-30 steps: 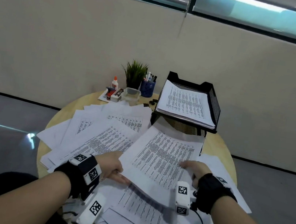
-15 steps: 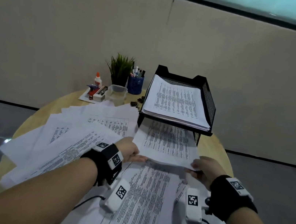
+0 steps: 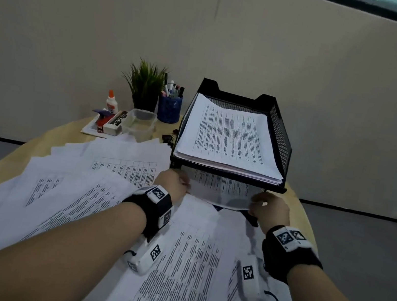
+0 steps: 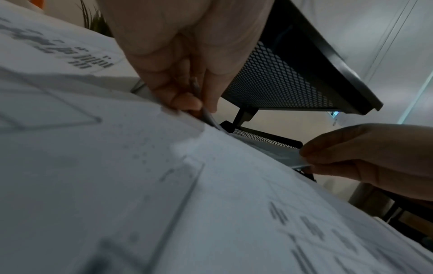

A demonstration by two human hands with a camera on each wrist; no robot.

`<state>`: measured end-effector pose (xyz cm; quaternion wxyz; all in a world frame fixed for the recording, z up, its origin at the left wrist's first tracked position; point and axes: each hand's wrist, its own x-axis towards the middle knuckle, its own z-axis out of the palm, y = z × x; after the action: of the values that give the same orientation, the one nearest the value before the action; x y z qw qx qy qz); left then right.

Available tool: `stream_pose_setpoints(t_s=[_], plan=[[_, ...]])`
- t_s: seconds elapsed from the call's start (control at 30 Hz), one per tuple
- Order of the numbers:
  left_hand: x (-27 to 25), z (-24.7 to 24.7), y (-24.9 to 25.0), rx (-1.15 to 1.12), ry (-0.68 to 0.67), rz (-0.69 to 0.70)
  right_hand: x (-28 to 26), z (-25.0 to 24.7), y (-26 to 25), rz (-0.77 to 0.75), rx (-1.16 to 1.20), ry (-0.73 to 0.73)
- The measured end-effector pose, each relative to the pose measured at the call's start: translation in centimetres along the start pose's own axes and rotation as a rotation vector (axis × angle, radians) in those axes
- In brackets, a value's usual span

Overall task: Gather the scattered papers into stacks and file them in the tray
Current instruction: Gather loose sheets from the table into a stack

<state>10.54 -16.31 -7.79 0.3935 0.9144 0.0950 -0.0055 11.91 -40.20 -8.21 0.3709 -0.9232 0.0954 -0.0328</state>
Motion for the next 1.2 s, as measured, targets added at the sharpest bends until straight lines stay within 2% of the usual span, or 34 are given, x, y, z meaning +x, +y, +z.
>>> stream_pose_setpoints(t_s=[0.17,0.33,0.47,0.57,0.7,0.77,1.07,1.2], plan=[[0.7,0.6,0.6,0.276,-0.134,0.061,0.6,0.5,-0.1,-0.085,-0.445,-0.147],[0.1,0.1,0.9,0.404,-0.214,0.067,0.0,-0.2,-0.4,-0.116,-0.544,-0.244],[-2.2,-0.9,0.2,0.312,-0.158,0.084,-2.4,-0.8,-1.4,-0.084,-0.393,-0.185],[-4.8,-2.0,-0.8,0.248,-0.169,0.055,-5.0,-0.5,-2.0,-0.085,-0.341,-0.244],[-8.8,-4.2,-2.7,0.458,-0.33,-0.003,-9.0,0.3,-1.7,0.02,-0.345,-0.442],[-10.7,-5.2,-4.0,0.56,-0.366,-0.007,-11.0,0.5,-1.5,0.06,-0.338,-0.463],[-17.2,-7.0,-8.8,0.674,-0.325,-0.24,-17.5,1.2,-2.0,0.165,-0.352,-0.453],[-18.4,-6.7,-9.8,0.713,-0.369,-0.391,-19.0,1.3,-2.5,0.179,-0.393,-0.453]])
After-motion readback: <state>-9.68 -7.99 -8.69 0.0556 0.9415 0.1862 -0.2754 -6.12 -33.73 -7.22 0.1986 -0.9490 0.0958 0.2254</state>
